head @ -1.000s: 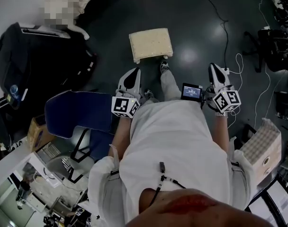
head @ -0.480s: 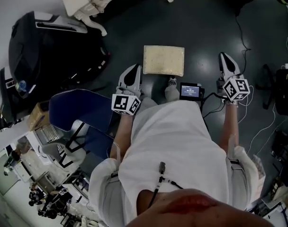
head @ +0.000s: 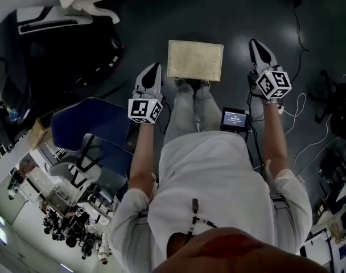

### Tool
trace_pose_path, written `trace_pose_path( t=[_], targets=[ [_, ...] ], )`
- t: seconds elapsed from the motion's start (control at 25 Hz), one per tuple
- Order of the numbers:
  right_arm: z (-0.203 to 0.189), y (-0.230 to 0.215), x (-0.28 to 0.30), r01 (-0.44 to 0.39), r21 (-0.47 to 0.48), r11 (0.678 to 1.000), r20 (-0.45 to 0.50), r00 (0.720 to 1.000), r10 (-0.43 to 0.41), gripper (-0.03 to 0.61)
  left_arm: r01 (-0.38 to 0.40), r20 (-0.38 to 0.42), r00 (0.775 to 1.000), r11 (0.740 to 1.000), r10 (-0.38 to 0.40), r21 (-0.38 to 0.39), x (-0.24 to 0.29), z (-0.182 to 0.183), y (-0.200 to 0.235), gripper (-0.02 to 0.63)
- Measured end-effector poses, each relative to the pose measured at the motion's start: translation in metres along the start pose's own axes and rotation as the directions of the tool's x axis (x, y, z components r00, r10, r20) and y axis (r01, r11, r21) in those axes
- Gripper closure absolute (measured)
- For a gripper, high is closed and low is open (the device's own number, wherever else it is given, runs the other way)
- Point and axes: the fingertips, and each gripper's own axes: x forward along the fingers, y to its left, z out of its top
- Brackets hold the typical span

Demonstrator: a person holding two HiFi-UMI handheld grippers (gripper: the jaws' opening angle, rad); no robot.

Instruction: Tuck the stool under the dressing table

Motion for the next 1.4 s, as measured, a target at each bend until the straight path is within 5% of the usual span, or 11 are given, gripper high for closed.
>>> trace_pose_path(
  t=[0.16, 0.4, 0.6, 0.88, 1.0, 1.12, 1.4],
  targets=[
    [-0.089, 0.015, 0.021, 0.000, 0.058, 0.998, -0.121, 0.993, 0.007, 0.571, 0.058, -0.143, 0.988, 0.998, -0.063, -0.039, 0.027, -0.083, 0.029, 0.606],
    [-0.216, -0.008, 0.044, 0.083, 0.124, 0.989, -0.272, 0.961, -0.047, 0.569, 0.102, -0.319, 0.939, 0.990, -0.129, -0.100, 0.068, -0.215, 0.057, 0.534],
    [-0.335, -0.030, 0.049, 0.224, 0.242, 0.944, -0.369, 0.921, -0.124, 0.402, 0.053, -0.420, 0.898, 0.981, -0.129, -0.187, 0.083, -0.323, 0.092, 0.411],
    [-0.475, -0.062, 0.067, 0.329, 0.222, 0.918, -0.494, 0.850, -0.185, 0.241, 0.018, -0.507, 0.851, 0.973, -0.136, -0.231, 0.106, -0.450, 0.124, 0.278],
    [-0.511, -0.063, 0.060, 0.327, 0.197, 0.924, -0.552, 0.816, -0.171, 0.225, 0.007, -0.557, 0.823, 0.983, -0.109, -0.182, 0.107, -0.478, 0.125, 0.246],
    [-0.538, -0.061, 0.053, 0.321, 0.180, 0.930, -0.608, 0.780, -0.151, 0.224, -0.029, -0.557, 0.825, 0.978, -0.094, -0.208, 0.109, -0.486, 0.128, 0.244],
    [-0.547, -0.060, 0.055, 0.344, 0.163, 0.925, -0.649, 0.743, -0.162, 0.255, 0.021, -0.604, 0.788, 0.985, -0.123, -0.174, 0.109, -0.501, 0.126, 0.274]
  ],
)
